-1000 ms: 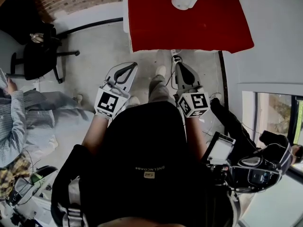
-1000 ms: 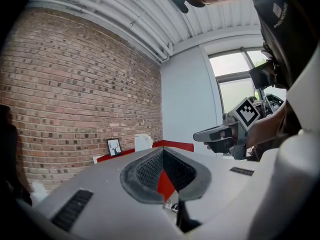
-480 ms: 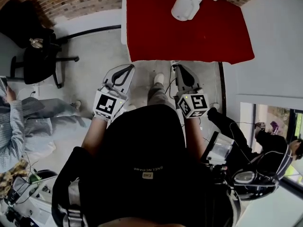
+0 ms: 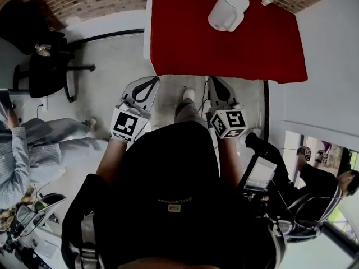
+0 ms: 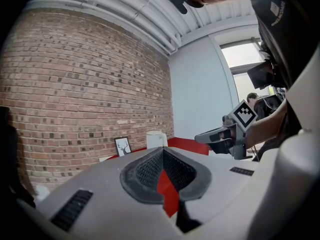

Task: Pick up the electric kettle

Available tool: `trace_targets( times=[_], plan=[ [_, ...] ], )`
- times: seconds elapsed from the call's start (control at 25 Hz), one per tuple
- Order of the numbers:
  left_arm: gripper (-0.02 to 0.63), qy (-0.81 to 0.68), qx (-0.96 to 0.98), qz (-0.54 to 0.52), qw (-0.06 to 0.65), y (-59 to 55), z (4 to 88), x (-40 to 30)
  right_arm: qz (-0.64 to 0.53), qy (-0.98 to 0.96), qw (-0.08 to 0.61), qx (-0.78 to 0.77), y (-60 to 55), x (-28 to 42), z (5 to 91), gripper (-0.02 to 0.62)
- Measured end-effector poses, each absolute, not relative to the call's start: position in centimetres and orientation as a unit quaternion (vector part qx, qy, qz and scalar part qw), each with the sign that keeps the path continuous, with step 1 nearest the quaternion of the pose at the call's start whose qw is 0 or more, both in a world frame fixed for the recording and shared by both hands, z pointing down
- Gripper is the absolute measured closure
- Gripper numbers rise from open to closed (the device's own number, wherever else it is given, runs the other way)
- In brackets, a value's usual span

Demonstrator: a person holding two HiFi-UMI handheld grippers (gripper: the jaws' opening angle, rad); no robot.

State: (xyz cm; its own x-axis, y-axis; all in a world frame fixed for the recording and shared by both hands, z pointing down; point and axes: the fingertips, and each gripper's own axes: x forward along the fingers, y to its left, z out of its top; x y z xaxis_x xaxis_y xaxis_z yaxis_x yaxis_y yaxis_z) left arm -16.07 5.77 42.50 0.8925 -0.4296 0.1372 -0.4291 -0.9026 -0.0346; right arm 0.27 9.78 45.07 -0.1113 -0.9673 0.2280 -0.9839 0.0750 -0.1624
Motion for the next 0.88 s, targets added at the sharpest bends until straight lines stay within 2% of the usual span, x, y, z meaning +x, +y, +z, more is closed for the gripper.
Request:
trace_targets(
  times=[0.88],
  plan=[
    [0.600, 0.285, -0.954, -0.098, -0.003, -5.5, 41.9, -8.6, 0.170, -0.775, 0.024, 0.608, -3.5, 6.9, 45.9, 0.589]
  ],
)
